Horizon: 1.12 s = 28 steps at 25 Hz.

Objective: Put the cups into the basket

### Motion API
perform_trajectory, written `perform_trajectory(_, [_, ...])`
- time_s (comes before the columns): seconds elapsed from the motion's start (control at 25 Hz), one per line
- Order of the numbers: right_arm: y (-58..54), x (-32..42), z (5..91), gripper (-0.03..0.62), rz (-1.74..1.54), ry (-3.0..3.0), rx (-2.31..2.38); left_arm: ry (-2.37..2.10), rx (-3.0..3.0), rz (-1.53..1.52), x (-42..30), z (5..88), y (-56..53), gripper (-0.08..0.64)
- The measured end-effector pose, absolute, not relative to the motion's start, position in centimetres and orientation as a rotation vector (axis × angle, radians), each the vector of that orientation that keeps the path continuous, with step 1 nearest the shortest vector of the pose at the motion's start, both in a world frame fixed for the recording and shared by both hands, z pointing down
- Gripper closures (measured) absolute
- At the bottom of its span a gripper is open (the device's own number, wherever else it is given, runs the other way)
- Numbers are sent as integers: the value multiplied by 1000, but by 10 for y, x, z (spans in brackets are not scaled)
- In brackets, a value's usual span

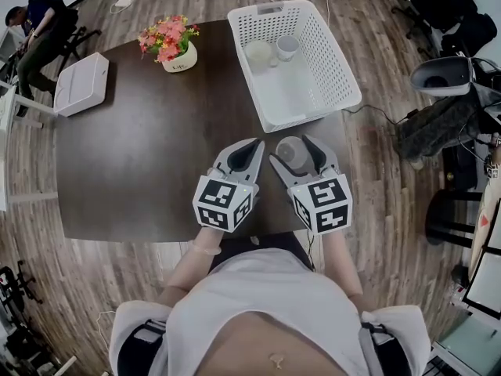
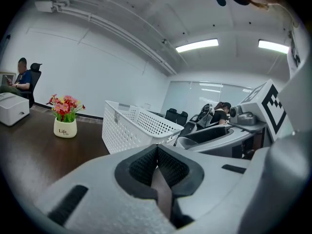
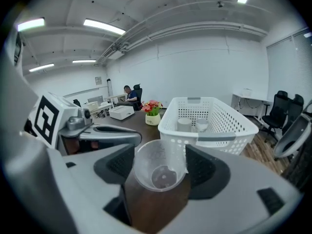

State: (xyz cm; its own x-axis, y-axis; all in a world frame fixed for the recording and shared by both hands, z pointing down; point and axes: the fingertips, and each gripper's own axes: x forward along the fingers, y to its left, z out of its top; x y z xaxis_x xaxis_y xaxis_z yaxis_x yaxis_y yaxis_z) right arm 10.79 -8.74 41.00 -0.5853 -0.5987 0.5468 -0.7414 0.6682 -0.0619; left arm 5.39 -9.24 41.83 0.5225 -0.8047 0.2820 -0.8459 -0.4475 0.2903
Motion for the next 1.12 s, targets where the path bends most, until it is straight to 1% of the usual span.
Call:
perform_trajectory(0.2, [-101,119,362,259,295,-2464,1026,-1320,2426,153,51,396,-109,549])
perform_trajectory(0.48, [-151,128,302,259,82,-2508,972,-1300,2540,97,41,337,-157,549])
perform_trajectory(0.72, [-193,123,258,259,88,-2580,891,-1213,2658,125,43,291,-201,549])
perform_trajectory(0.88, [-217,115,258,259,129,-2586,841,-1237,2646,108,38,284,-219,549])
perform_trajectory(1.12, [-242,108,292,259,193,-2545,780,-1297,2566,93,28,311,-236,549])
